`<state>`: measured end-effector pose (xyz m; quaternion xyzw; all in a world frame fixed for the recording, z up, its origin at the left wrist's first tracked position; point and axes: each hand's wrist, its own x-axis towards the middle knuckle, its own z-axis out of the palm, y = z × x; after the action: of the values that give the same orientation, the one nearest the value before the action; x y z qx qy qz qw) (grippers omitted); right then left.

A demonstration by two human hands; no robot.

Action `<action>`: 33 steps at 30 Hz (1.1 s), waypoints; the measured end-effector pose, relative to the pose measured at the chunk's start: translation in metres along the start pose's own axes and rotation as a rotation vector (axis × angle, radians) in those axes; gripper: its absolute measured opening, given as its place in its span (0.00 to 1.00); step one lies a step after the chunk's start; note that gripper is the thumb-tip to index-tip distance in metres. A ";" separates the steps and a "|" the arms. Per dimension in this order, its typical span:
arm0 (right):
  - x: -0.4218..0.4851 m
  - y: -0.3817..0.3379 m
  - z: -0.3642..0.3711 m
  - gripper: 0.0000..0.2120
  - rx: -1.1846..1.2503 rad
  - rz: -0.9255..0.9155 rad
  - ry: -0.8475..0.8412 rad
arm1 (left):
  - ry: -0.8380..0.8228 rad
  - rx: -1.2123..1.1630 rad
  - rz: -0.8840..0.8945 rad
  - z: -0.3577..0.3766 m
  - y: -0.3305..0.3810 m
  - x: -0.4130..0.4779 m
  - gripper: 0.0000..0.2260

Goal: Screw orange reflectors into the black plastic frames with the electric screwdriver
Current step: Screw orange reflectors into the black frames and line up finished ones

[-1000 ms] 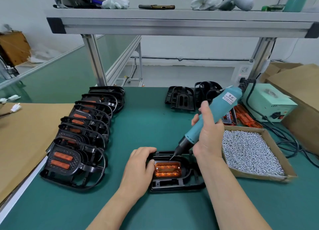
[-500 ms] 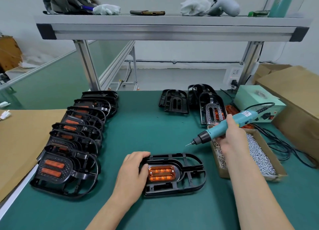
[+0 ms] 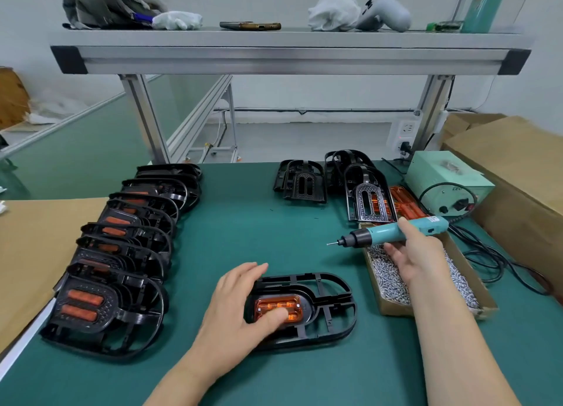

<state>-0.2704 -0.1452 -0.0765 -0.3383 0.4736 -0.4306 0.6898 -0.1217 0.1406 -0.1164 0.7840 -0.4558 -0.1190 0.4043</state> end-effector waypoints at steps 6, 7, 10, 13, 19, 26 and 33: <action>-0.007 0.000 -0.011 0.17 0.015 -0.055 0.034 | -0.290 0.197 0.008 -0.006 -0.005 -0.002 0.55; -0.009 0.001 -0.012 0.19 -0.015 -0.077 0.041 | -0.320 0.234 0.011 -0.007 -0.006 -0.002 0.57; -0.012 0.008 -0.015 0.16 -0.087 -0.174 0.067 | -0.327 0.292 0.050 -0.008 -0.005 0.000 0.58; -0.017 0.011 -0.014 0.16 -0.164 -0.254 0.096 | -0.269 0.229 0.077 -0.008 -0.005 0.002 0.56; -0.030 0.015 -0.011 0.31 -0.215 -0.386 0.212 | -0.132 0.151 0.091 -0.010 -0.011 -0.002 0.56; -0.054 0.033 0.006 0.23 -0.460 -0.676 0.034 | 0.030 0.102 0.082 -0.013 -0.012 -0.001 0.56; -0.079 0.038 0.026 0.03 -0.521 -0.707 -0.301 | 0.134 0.071 0.050 -0.009 -0.013 0.001 0.57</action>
<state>-0.2500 -0.0559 -0.0729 -0.6997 0.3162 -0.4523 0.4537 -0.1083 0.1477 -0.1201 0.7926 -0.4508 -0.0397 0.4087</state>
